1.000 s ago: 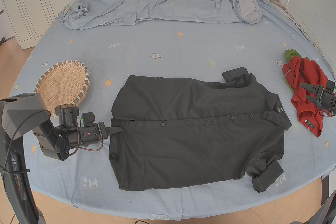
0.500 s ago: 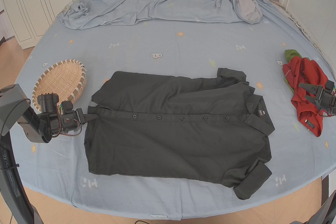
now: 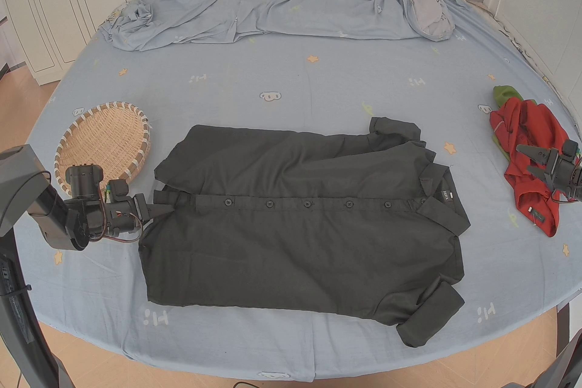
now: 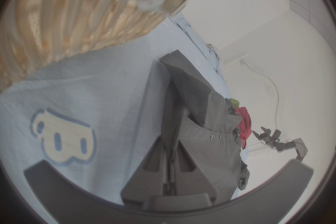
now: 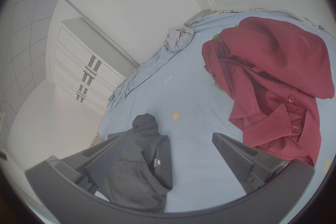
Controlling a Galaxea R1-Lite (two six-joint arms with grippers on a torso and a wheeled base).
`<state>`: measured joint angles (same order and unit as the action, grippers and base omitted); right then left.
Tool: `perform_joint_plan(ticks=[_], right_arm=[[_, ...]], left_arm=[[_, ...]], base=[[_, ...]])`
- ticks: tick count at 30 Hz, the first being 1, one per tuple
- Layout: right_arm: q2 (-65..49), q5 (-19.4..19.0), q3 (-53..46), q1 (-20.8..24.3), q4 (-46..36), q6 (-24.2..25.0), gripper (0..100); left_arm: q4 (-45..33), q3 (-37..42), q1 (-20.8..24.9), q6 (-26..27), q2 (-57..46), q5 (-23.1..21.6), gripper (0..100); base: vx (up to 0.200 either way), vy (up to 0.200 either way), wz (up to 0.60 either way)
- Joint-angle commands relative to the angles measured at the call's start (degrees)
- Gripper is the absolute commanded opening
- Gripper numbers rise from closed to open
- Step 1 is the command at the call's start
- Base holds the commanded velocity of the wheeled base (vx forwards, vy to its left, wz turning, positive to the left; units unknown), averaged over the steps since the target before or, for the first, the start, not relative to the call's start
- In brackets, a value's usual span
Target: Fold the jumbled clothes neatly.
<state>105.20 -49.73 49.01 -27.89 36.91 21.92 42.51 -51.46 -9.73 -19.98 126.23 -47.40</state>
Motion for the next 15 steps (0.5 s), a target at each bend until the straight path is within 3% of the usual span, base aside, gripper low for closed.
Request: perform_joint_plan(ticks=[1,4,5,15], right_arm=[[0.18,-0.02,-0.31,0.21,0.00,-0.03,100],[0.18,-0.02,-0.40,0.21,0.00,-0.12,100],[0.18,-0.02,-0.58,0.21,0.00,-0.03,100],[0.44,-0.02,-1.98,2.58,0.00,-0.21,100]], left_arm=[[0.29,2.33,2.87,0.20,-0.29,-0.06,0],[0.38,3.64,4.10,1.08,-0.29,-0.06,0],[0.38,4.08,4.28,1.96,-0.37,-0.06,100],[5.13,9.09,4.81,2.67,-8.02,0.11,100]], base=[[0.000,0.000,0.00],[0.000,0.000,0.00],[0.000,0.000,0.00],[0.000,0.000,0.00]])
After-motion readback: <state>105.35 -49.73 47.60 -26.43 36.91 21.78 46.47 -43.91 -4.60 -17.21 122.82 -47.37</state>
